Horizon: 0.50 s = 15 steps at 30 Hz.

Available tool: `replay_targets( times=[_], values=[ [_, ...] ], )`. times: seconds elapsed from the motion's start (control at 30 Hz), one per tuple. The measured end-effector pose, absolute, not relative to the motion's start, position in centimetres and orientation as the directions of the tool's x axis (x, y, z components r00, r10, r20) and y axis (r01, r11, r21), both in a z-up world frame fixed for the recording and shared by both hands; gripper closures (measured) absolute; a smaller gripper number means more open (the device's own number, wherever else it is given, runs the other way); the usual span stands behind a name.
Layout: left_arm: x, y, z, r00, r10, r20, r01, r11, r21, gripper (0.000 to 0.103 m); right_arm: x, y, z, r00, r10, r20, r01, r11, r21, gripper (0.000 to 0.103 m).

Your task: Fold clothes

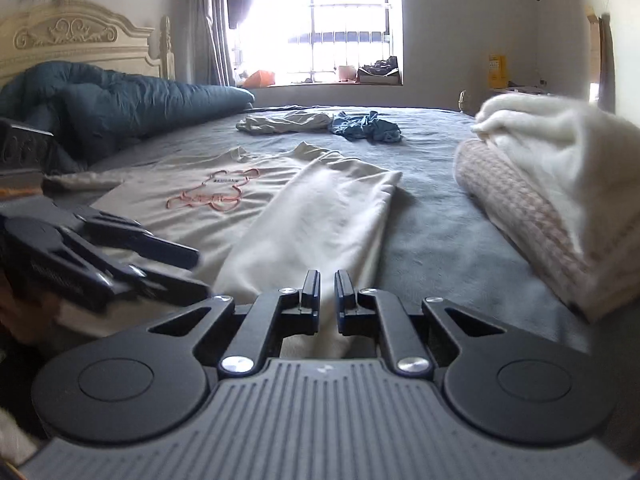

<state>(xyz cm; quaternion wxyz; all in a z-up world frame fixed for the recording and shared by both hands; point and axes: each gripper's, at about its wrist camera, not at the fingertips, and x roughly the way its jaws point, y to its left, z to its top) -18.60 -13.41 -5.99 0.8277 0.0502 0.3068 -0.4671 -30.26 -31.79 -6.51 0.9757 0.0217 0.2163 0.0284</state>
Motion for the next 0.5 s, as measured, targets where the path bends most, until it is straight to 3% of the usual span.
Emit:
replay_targets(
  times=[0.13, 0.33, 0.5],
  values=[
    [-17.6, -14.6, -8.7, 0.38, -0.672, -0.636, 0.783, 0.6, -0.166, 0.03, -28.3, -31.1, -8.8, 0.88, 0.084, -0.467, -0.073, 0.996, 0.043, 0.097],
    [-18.0, -14.2, -8.5, 0.385, -0.662, -0.642, 0.809, 0.577, -0.11, 0.027, -27.8, -30.6, -10.1, 0.847, 0.096, -0.523, -0.125, 0.992, -0.02, 0.096],
    [-16.1, -13.5, -5.8, 0.402, -0.692, -0.6, 0.789, 0.594, -0.156, 0.026, -26.0, -32.5, -6.2, 0.893, 0.127, -0.432, -0.134, 0.991, 0.014, 0.097]
  ],
)
